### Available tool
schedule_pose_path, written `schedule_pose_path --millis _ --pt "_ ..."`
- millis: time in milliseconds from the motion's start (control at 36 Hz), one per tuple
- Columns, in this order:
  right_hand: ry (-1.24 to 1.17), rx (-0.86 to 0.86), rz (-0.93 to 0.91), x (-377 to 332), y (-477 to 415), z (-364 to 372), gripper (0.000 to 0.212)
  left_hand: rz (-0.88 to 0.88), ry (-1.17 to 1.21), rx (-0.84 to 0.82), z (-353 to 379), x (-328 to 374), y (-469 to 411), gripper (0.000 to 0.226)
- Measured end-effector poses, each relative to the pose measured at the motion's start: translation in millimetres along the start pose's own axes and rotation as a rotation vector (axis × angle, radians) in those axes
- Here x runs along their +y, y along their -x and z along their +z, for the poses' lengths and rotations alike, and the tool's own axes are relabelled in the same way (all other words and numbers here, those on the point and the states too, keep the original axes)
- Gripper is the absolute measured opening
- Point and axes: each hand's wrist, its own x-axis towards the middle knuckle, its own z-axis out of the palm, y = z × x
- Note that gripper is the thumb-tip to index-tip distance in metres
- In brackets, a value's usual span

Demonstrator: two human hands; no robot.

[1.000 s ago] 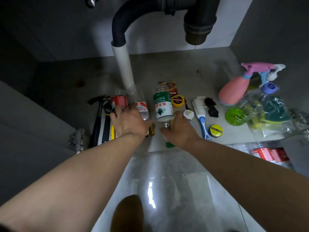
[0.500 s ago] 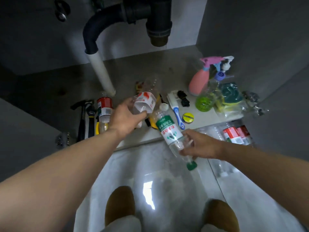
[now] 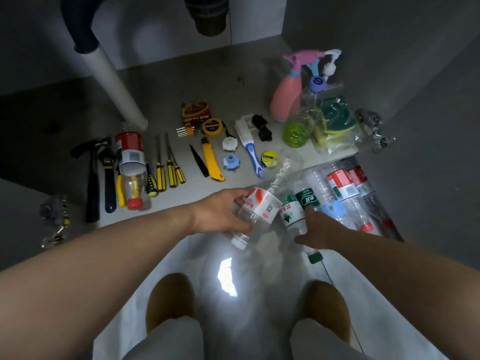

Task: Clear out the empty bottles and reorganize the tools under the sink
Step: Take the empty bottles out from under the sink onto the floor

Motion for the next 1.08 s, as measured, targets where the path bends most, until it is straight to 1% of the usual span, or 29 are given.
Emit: schedule_pose_path --millis 56,111,222,333,389,500,528,556,583,611,667,694,750,806,861,917,972,1028,1083 --pt "0.029 0.054 -0.009 1.4 -3.9 3.4 0.077 -0.043 -0.043 -0.072 5.4 -2.6 -1.7 0.061" --pt "0.077 0.103 -0.022 2.4 -7.4 8.8 0.078 -0.095 -0.059 -0.140 10.4 -5.1 -2.9 0.056" --pt "0.106 0.186 -0.037 -2.3 -13.4 22.6 0.089 -0.162 -0.076 -0.196 21.5 -9.4 -5.5 0.060" --pt "0.093 0.236 0.014 -6.3 -16.3 31.2 0.085 -0.202 -0.037 -0.219 30.4 -11.9 -9.5 0.063" --pt "0.101 0.257 0.042 -6.4 -16.1 33.0 0.076 -0.215 -0.010 -0.230 33.3 -12.3 -11.6 0.064" --pt "0.070 0.296 0.110 -5.3 -15.9 29.6 0.042 -0.221 0.033 -0.217 41.3 -12.1 -16.6 0.064" --pt "0.015 0.302 0.111 -5.3 -16.1 27.0 0.030 -0.217 0.043 -0.212 43.8 -11.5 -18.1 0.064" --pt "-0.102 0.304 0.106 -4.7 -15.6 23.7 0.022 -0.213 0.060 -0.203 46.6 -10.8 -19.4 0.063" --pt "-0.279 0.296 0.099 -4.7 -14.0 19.7 0.023 -0.208 0.086 -0.190 49.8 -9.7 -21.2 0.063" --pt "-0.508 0.268 0.103 -5.6 -9.6 15.9 0.032 -0.204 0.115 -0.173 53.1 -8.1 -23.2 0.063" --pt "-0.947 0.130 0.145 -8.1 2.9 5.7 0.049 -0.191 0.165 -0.139 59.5 -3.2 -29.1 0.064" --pt "-1.076 0.046 0.135 -7.2 8.8 0.8 0.055 -0.178 0.187 -0.125 62.6 0.5 -32.5 0.065" --pt "-1.180 -0.092 0.047 -3.2 17.8 -5.3 0.061 -0.133 0.219 -0.099 68.8 9.7 -39.0 0.065" --pt "-1.183 -0.132 -0.054 0.1 22.9 -8.7 0.059 -0.080 0.207 -0.056 74.5 19.5 -46.0 0.066" --pt "-1.161 -0.083 -0.084 3.3 25.1 -9.3 0.059 -0.047 0.162 -0.024 79.7 28.5 -52.7 0.065" --pt "-1.153 -0.024 -0.059 7.5 27.2 -10.3 0.057 -0.007 0.088 -0.032 84.2 34.1 -59.3 0.058" --pt "-1.092 0.030 -0.034 16.1 28.6 -12.9 0.051 0.041 -0.011 -0.046 87.3 35.7 -64.7 0.049" --pt "-0.970 0.073 -0.013 28.9 28.9 -16.8 0.049 0.045 -0.118 -0.044 88.4 33.6 -69.1 0.051" --pt "-0.829 0.109 0.026 44.2 27.0 -21.0 0.051 0.044 -0.218 -0.025 87.3 29.2 -73.4 0.051"
